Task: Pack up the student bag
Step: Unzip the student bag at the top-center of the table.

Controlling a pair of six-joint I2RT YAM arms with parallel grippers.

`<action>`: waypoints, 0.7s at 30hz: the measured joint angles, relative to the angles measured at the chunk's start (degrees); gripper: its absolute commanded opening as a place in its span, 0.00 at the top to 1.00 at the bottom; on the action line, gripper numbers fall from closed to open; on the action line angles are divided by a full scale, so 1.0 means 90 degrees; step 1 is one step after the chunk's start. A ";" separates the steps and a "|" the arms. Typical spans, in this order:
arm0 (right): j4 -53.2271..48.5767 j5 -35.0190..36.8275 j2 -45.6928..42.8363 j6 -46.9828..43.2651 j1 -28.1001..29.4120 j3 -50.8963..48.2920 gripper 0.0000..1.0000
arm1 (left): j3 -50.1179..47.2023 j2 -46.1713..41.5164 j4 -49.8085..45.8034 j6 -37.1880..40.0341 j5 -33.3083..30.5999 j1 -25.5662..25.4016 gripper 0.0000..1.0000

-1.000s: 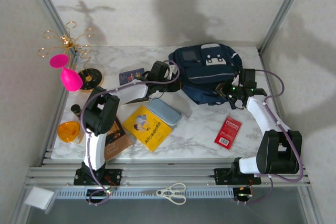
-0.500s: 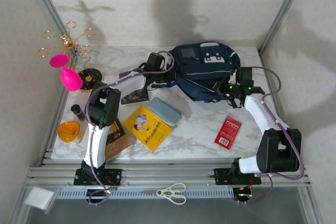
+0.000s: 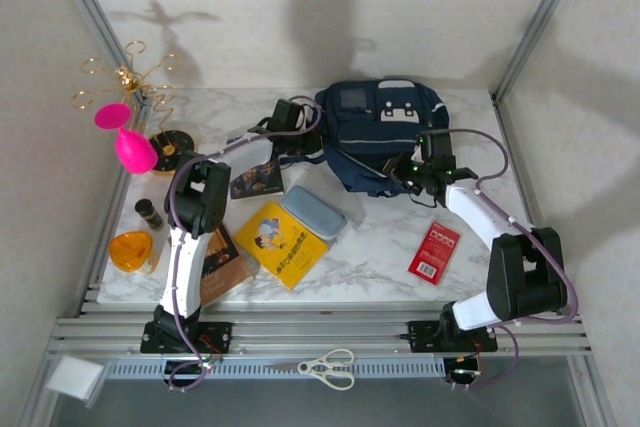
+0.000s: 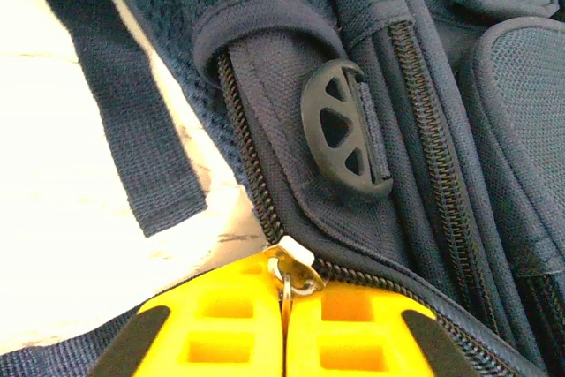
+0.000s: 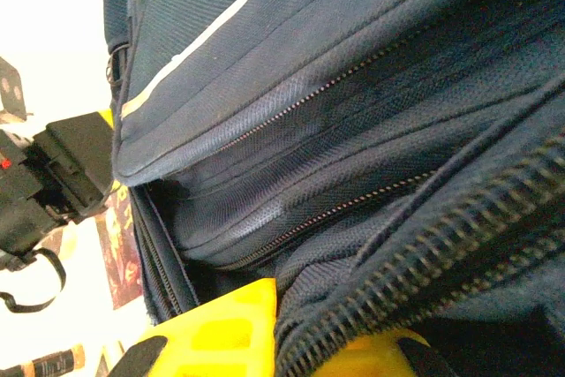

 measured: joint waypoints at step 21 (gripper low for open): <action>-0.1214 0.0053 -0.1188 -0.1222 0.2076 -0.0466 0.21 | -0.6756 -0.7257 0.0304 -0.2531 -0.1642 -0.0935 0.38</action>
